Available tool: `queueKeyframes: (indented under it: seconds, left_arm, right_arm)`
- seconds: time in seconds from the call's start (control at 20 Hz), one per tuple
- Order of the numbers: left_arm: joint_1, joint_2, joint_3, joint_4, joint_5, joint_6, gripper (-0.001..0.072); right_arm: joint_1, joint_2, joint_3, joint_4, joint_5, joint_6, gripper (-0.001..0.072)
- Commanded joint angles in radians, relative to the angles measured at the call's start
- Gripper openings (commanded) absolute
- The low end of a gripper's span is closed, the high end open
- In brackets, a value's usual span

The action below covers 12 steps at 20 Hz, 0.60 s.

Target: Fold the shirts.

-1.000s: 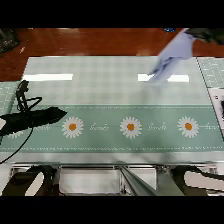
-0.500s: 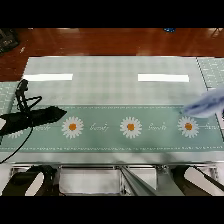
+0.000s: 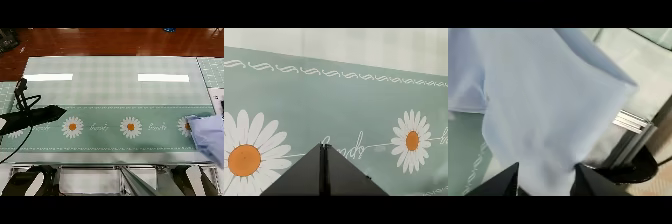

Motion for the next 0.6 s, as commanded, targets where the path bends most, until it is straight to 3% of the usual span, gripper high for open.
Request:
queueKeyframes:
  seconds: [0.0,0.15,0.2,0.3,0.4,0.45,0.55]
  left_arm:
    - [-0.001,-0.02,0.0,0.001,-0.01,0.011,0.0018]
    - [0.04,-0.095,0.052,0.009,0.0,0.072,0.0018]
    - [0.076,-0.134,0.115,0.008,-0.005,0.079,0.0018]
    - [0.14,-0.216,0.294,0.007,-0.026,0.077,0.0018]
    - [0.143,-0.313,0.537,0.0,-0.069,0.077,0.0017]
    - [0.115,-0.362,0.659,-0.003,-0.11,0.071,0.0017]
    - [0.005,-0.44,0.834,0.002,-0.156,0.066,0.0016]
  right_arm:
    - [-0.035,0.035,-0.171,-0.098,-0.102,0.024,0.0414]
    - [-0.035,-0.022,-0.09,-0.006,-0.18,0.014,0.0394]
    - [-0.035,-0.048,-0.034,0.071,-0.209,0.011,0.0321]
    - [-0.027,-0.116,0.104,0.367,-0.277,-0.05,0.0041]
    - [0.086,-0.19,0.234,0.665,-0.381,-0.135,0.0028]
    - [0.206,-0.225,0.303,0.736,-0.434,-0.182,0.0028]
    - [0.525,-0.281,0.41,0.7,-0.539,-0.203,0.0028]
